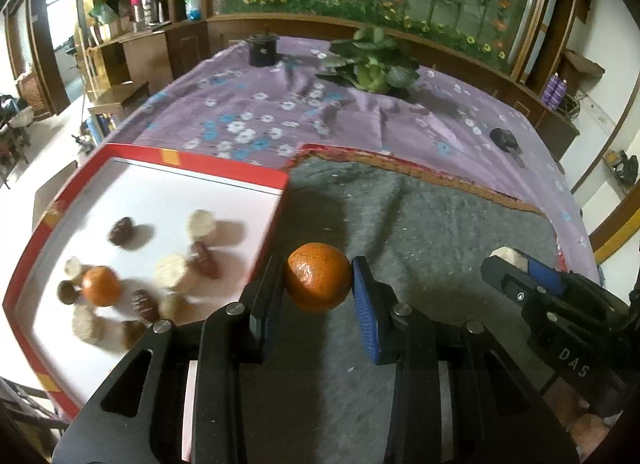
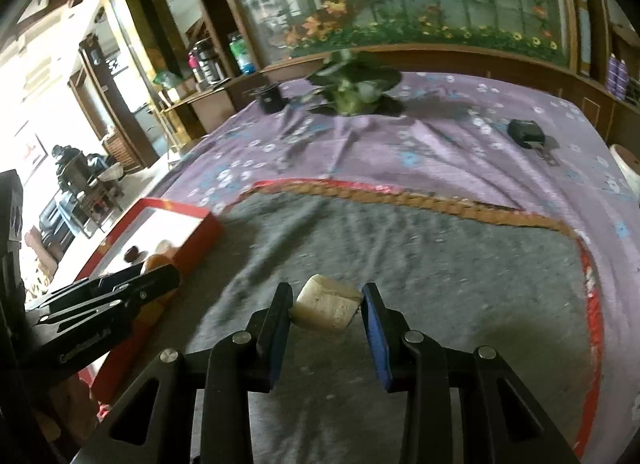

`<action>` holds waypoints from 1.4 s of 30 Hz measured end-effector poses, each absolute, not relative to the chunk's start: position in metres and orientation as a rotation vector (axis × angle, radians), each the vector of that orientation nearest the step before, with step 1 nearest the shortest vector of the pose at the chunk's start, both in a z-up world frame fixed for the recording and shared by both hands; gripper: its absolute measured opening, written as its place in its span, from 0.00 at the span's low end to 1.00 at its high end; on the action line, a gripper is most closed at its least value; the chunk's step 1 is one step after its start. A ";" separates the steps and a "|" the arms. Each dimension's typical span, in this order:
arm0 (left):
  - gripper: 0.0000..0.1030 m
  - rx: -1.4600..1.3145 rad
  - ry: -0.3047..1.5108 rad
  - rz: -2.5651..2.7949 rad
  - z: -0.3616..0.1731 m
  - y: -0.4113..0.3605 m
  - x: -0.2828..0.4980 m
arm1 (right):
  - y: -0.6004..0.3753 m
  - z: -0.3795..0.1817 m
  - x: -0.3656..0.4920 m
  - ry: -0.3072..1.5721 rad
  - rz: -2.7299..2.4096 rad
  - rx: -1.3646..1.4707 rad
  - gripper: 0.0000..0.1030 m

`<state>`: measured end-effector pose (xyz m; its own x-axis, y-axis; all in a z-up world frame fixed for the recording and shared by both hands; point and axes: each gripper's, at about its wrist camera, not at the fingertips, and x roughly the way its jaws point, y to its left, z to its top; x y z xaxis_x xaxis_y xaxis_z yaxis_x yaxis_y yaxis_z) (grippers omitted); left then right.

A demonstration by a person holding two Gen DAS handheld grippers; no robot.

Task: Organize fruits
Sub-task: 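Carry the orange with the left gripper while the right gripper carries the cube to the tray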

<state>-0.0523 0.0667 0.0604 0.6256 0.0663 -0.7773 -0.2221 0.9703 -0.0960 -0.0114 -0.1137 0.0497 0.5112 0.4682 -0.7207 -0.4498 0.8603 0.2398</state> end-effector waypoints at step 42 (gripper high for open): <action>0.32 -0.270 0.825 0.419 0.042 0.199 -0.138 | 0.158 0.011 -0.012 0.912 0.932 -0.285 0.33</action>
